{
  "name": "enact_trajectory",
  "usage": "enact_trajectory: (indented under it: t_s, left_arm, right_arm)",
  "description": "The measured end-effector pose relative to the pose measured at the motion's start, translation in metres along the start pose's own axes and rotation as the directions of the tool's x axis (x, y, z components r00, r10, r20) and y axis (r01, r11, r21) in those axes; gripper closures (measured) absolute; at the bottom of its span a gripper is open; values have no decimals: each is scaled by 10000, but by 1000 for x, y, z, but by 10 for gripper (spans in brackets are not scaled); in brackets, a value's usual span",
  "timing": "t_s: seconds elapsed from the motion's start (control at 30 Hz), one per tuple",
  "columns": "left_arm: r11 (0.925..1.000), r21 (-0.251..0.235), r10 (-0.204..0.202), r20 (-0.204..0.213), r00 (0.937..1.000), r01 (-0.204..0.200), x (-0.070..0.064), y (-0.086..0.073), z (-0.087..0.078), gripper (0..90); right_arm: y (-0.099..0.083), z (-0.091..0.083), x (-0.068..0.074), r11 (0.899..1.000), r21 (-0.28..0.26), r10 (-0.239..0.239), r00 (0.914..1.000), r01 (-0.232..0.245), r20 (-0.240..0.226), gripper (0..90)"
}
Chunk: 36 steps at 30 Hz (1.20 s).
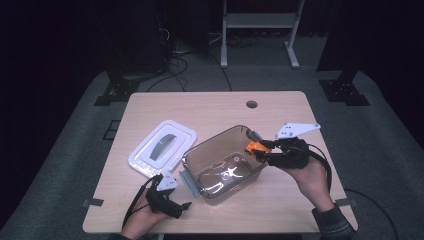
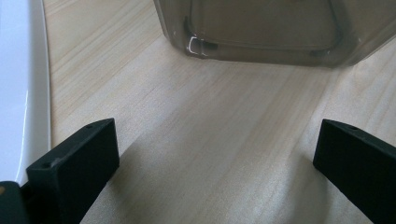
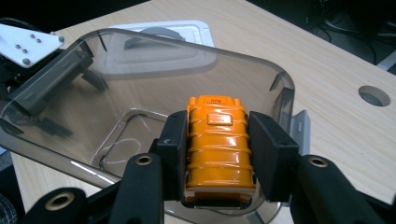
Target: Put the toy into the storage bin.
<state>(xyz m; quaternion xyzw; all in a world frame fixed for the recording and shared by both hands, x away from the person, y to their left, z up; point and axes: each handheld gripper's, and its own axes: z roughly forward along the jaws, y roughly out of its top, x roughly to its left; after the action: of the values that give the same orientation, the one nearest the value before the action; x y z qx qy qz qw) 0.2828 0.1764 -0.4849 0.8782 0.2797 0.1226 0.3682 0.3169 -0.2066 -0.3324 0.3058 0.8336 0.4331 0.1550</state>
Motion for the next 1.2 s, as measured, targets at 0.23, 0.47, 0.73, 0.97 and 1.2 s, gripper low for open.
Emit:
enact_trajectory:
  t_s: [0.23, 0.47, 0.73, 0.97, 1.2]
  left_arm:
    - [10000, 23, 2, 4, 10000, -2, 0, 0, 0, 0]
    - [10000, 24, -1, 7, 10000, 1, 0, 0, 0, 0]
    - [10000, 23, -5, 8, 10000, 5, 0, 0, 0, 0]
    - [10000, 9, -3, 2, 10000, 3, 0, 0, 0, 0]
    - [10000, 10, 1, 2, 10000, -1, 0, 0, 0, 0]
  right_arm:
    - [-3, 14, -1, 9997, 225, -66, 9998, 69, -164, 587]
    - [-8, 24, -3, 9990, 454, -25, 9998, 35, -216, 587]
    - [-12, 33, -2, 9977, 673, 20, 9995, 2, -317, 586]
    - [-15, 40, -2, 9961, 885, 36, 9993, -3, -379, 586]
    - [-16, 43, -1, 9949, 1009, -46, 9992, 85, -393, 585]
